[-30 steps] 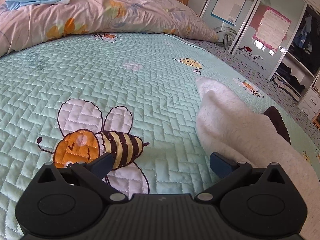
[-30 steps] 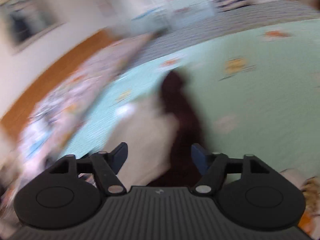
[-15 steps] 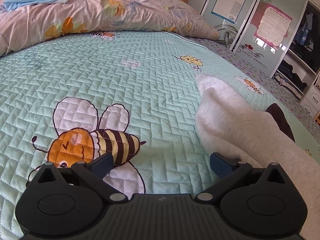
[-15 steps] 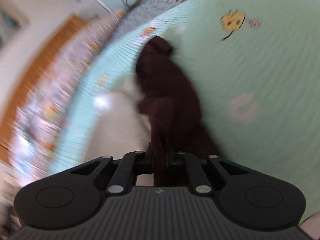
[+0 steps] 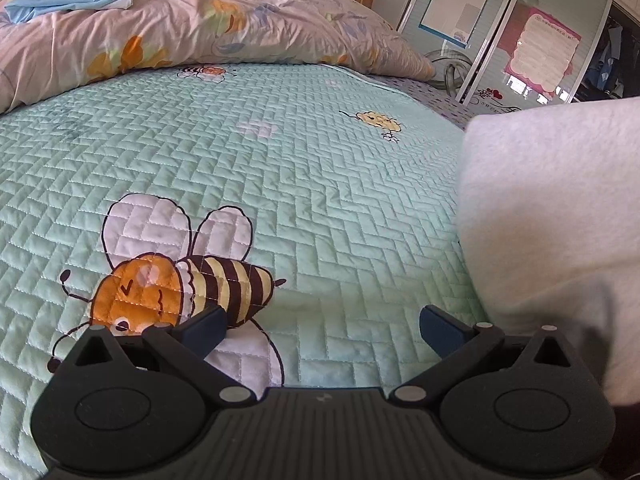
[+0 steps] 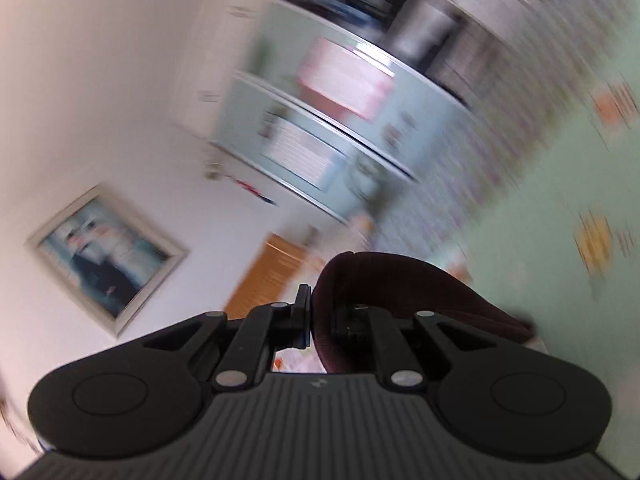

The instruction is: Fold clothes

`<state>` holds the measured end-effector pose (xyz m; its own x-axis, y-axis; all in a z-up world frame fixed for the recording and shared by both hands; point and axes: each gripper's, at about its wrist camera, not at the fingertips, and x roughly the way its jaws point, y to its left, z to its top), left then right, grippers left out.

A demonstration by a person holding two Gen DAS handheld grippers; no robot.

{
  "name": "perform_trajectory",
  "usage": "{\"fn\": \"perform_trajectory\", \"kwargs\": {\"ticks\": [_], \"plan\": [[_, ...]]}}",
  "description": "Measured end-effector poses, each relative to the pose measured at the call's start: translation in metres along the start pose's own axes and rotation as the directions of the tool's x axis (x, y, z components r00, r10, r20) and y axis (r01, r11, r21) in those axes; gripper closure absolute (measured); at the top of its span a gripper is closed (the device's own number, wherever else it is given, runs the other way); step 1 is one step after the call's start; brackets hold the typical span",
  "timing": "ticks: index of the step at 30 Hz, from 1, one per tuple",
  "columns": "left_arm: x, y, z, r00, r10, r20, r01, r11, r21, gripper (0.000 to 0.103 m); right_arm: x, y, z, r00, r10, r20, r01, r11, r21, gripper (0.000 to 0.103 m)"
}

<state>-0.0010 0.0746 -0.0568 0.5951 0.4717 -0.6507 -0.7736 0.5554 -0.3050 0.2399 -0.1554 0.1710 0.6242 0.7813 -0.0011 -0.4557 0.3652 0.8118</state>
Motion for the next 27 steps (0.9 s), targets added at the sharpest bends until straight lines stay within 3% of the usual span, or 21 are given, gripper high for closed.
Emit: {"fn": "perform_trajectory", "kwargs": {"ticks": [3,6,7,8,9,11,14,17,20,22,24,27], "plan": [[-0.001,-0.003,-0.001,1.000,-0.009,0.004,0.009,1.000,0.007,0.001,-0.004,0.029,0.003,0.997,0.071,-0.023,-0.073,0.992,-0.099,0.093],[-0.001,-0.001,-0.001,1.000,0.001,0.009,-0.001,1.000,-0.001,0.001,0.007,0.025,-0.028,0.974,0.088,-0.208,-0.120,0.982,-0.143,0.077],[-0.001,0.001,0.000,1.000,0.005,0.007,-0.005,1.000,-0.011,0.001,0.010,0.013,-0.048,0.946,0.069,-0.317,-0.119,0.982,-0.144,0.060],[0.000,0.004,0.000,1.000,0.007,0.001,-0.007,1.000,-0.024,0.001,0.013,-0.002,-0.076,0.904,0.012,-0.428,-0.087,0.984,-0.158,0.047],[0.001,0.006,0.001,1.000,0.006,-0.003,-0.006,0.999,-0.033,0.001,0.014,-0.018,-0.103,0.853,-0.051,-0.520,-0.051,0.982,-0.180,0.045],[0.000,0.008,0.001,1.000,-0.001,-0.004,0.001,0.999,-0.043,0.001,-0.005,-0.054,-0.158,0.788,-0.206,-0.580,0.055,0.962,-0.266,0.045],[-0.001,0.002,-0.002,1.000,0.005,0.001,-0.005,1.000,-0.005,0.001,-0.051,-0.109,-0.215,0.748,-0.298,-0.593,0.164,0.949,-0.270,0.045],[-0.006,-0.009,-0.007,1.000,0.001,0.013,-0.002,0.999,0.053,0.001,-0.090,-0.140,-0.235,0.748,-0.328,-0.577,0.235,0.944,-0.232,0.046],[-0.022,-0.021,-0.010,0.996,-0.046,0.074,0.039,0.994,0.104,0.001,-0.107,-0.136,-0.229,0.757,-0.358,-0.546,0.247,0.931,-0.268,0.045],[-0.035,-0.029,-0.012,0.989,-0.080,0.125,0.062,0.989,0.137,0.001,-0.115,-0.126,-0.213,0.799,-0.355,-0.485,0.240,0.928,-0.284,0.043],[-0.038,-0.032,-0.013,0.988,-0.075,0.134,0.053,0.986,0.160,0.001,-0.126,-0.126,-0.202,0.841,-0.332,-0.427,0.236,0.936,-0.262,0.032],[-0.036,-0.032,-0.014,0.990,-0.050,0.135,0.025,0.983,0.181,0.001,-0.139,-0.130,-0.191,0.870,-0.317,-0.377,0.244,0.943,-0.228,0.028]]}}
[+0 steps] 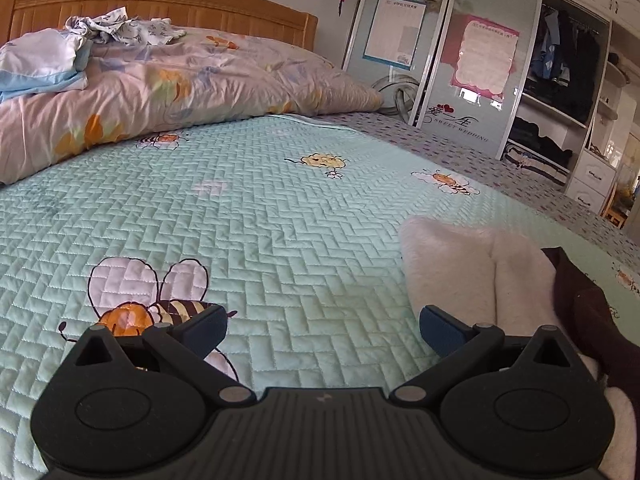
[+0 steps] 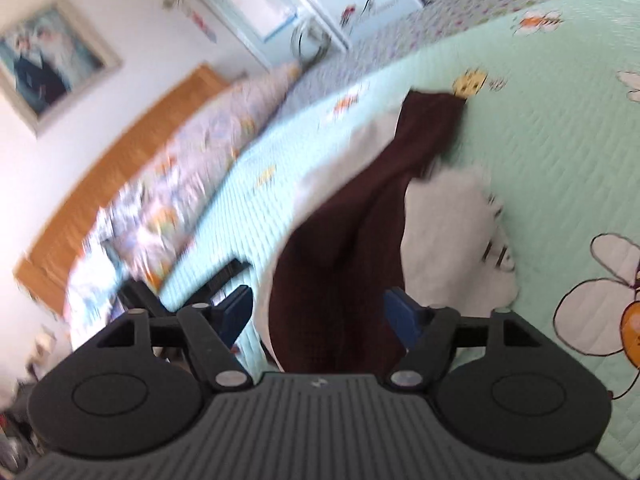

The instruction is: Fold clothes

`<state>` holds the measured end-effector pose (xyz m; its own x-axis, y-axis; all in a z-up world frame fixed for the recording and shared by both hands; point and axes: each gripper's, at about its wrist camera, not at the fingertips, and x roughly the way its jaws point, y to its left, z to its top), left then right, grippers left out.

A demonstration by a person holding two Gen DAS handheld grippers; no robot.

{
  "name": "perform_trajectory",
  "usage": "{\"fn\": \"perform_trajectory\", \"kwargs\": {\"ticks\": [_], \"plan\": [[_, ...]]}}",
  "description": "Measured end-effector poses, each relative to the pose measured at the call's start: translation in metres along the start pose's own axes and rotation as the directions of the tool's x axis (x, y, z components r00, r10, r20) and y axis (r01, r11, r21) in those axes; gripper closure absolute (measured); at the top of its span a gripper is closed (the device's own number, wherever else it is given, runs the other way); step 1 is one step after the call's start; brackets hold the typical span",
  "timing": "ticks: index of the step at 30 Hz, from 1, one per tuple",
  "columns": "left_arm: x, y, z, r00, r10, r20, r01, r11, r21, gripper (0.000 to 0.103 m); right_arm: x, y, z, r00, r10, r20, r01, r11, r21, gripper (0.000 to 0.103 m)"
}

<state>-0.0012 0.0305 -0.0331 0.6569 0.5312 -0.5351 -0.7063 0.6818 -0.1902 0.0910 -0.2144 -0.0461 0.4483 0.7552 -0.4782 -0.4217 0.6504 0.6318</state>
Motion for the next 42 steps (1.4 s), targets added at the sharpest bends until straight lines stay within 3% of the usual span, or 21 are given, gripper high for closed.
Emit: {"fn": "perform_trajectory", "kwargs": {"ticks": [4,8,13,18,22,26,30,32,35,37,39,42], "plan": [[0.004,0.015,0.004,1.000,0.006,-0.013,-0.006,0.999,-0.038,0.001,0.000,-0.008,-0.001,0.996,-0.072,0.050,0.072,0.997,0.010,0.028],[0.002,0.030,0.010,1.000,0.006,0.006,-0.006,0.995,-0.103,0.001,0.007,-0.015,0.001,0.979,-0.192,0.071,0.190,0.981,0.040,0.028],[0.005,0.037,0.013,0.999,-0.049,-0.011,0.047,0.992,-0.117,0.001,0.022,-0.013,0.010,0.976,-0.210,0.061,0.210,0.978,0.018,0.028],[-0.005,0.012,0.007,0.987,-0.159,0.005,0.159,0.987,-0.017,0.001,0.051,-0.002,0.037,0.971,-0.222,0.093,0.223,0.975,0.005,0.028],[-0.003,-0.005,0.000,0.989,-0.149,0.001,0.148,0.988,0.046,0.001,0.083,0.004,0.068,0.965,-0.234,0.118,0.235,0.972,0.000,0.028],[0.005,-0.011,-0.004,0.992,-0.127,-0.015,0.128,0.990,0.061,0.001,0.123,-0.019,0.105,0.970,-0.234,0.068,0.223,0.964,0.147,0.028],[0.013,-0.011,-0.005,0.993,-0.111,-0.034,0.113,0.991,0.065,0.001,0.163,-0.039,0.135,0.945,-0.328,0.009,0.320,0.928,0.193,0.028],[0.017,-0.013,-0.006,0.994,-0.096,-0.045,0.100,0.992,0.077,0.001,0.185,-0.050,0.145,0.939,-0.337,-0.073,0.345,0.916,0.203,0.028],[0.020,-0.014,-0.006,0.994,-0.093,-0.054,0.098,0.992,0.084,0.001,0.212,-0.071,0.147,0.940,-0.275,-0.204,0.327,0.895,0.302,0.028],[0.020,-0.014,-0.006,0.994,-0.097,-0.052,0.101,0.992,0.081,0.001,0.219,-0.077,0.144,0.946,-0.250,-0.206,0.309,0.887,0.344,0.032],[0.021,-0.013,-0.005,0.994,-0.101,-0.051,0.104,0.992,0.074,0.001,0.222,-0.070,0.140,0.940,-0.275,-0.203,0.324,0.905,0.277,0.068],[0.022,-0.011,-0.005,0.993,-0.102,-0.056,0.105,0.993,0.061,0.001,0.206,-0.048,0.134,0.949,-0.303,-0.093,0.315,0.935,0.166,0.079]]}}
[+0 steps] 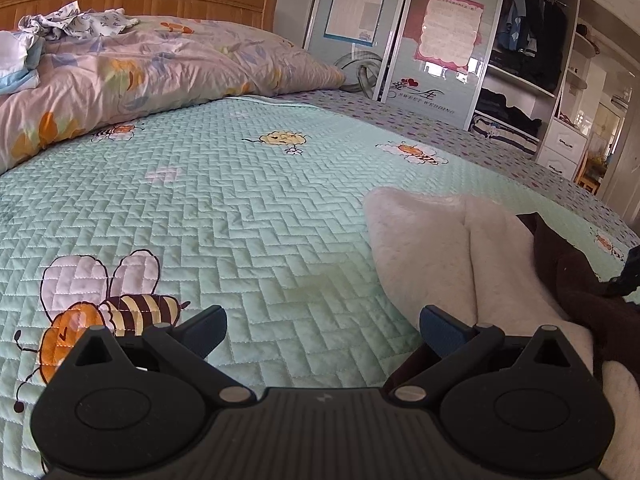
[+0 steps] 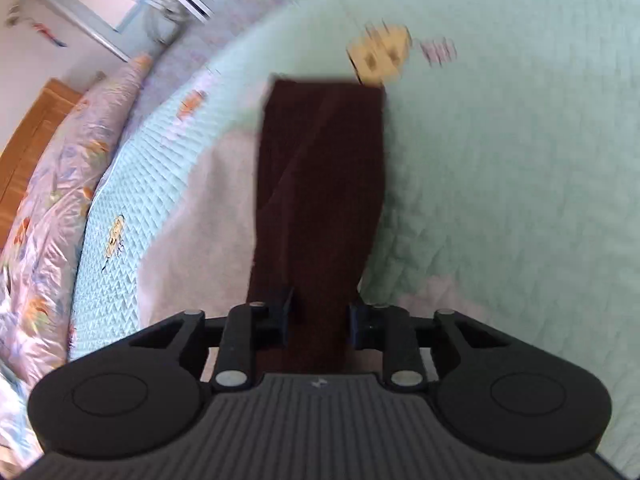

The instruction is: Fold clothes

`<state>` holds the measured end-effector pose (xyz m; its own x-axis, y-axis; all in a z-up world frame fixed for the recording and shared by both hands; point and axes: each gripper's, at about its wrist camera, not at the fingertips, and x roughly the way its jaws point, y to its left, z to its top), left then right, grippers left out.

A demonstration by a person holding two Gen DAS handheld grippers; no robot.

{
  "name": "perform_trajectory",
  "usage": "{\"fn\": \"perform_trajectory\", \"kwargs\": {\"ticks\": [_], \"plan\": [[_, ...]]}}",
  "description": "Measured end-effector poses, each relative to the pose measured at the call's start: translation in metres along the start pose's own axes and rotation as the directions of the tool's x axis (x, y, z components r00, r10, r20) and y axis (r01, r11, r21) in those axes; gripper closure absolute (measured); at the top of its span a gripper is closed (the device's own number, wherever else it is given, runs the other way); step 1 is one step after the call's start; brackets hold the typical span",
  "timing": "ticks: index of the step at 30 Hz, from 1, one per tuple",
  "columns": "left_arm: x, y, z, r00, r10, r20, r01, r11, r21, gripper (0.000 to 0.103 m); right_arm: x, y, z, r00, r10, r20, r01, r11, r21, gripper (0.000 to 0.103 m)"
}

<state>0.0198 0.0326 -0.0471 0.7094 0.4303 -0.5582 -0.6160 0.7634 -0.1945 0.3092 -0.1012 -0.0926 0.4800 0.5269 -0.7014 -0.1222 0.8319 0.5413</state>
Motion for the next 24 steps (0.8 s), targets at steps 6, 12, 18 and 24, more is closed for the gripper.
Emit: {"fn": "perform_trajectory", "kwargs": {"ticks": [6,12,18,24], "plan": [[-0.004,0.007,0.002,1.000,0.024,0.011,-0.023,0.999,-0.029,0.001,-0.068,0.022,0.008,0.954,0.215,0.208,-0.219,0.976,-0.005,0.096],[-0.011,0.025,0.007,0.997,0.067,0.037,-0.062,0.992,-0.106,0.001,-0.138,0.095,0.018,0.831,0.503,0.240,-0.473,0.864,-0.174,0.096],[-0.015,0.054,0.012,0.989,0.141,0.037,-0.129,0.965,-0.230,0.001,-0.139,0.160,-0.047,0.825,0.555,-0.108,-0.540,0.718,-0.439,0.093],[-0.025,0.077,0.016,0.985,0.161,0.069,-0.130,0.936,-0.327,0.001,-0.107,0.140,-0.174,0.890,0.202,-0.408,-0.442,0.597,-0.669,0.071]]}}
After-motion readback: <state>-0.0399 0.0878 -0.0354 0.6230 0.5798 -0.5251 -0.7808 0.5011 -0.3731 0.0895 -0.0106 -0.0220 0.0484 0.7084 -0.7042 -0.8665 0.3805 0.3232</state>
